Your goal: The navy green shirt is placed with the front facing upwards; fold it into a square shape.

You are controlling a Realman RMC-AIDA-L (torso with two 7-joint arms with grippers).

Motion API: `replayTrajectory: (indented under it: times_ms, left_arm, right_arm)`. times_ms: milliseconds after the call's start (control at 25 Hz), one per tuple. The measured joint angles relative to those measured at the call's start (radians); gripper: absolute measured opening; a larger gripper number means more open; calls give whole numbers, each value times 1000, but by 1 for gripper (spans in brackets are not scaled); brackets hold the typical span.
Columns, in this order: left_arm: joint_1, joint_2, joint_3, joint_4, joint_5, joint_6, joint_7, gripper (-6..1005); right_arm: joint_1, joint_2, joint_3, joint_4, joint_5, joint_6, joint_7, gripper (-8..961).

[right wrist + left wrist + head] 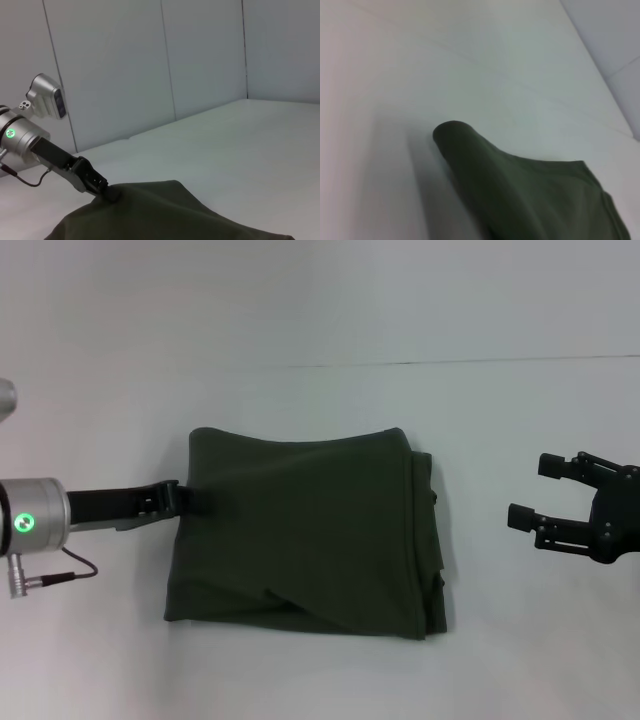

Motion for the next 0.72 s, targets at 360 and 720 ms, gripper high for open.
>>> replayTrajectory:
  times_ms: [360,720]
  left_arm:
    - [26,5,-70,32,3,38,56,241]
    - [-16,38,-147,150,-15,321,444,609]
  right_arm:
    - [7,0,-1,0,0,0,0,926]
    - [37,0,-104,1,-6,-55,-11,930]
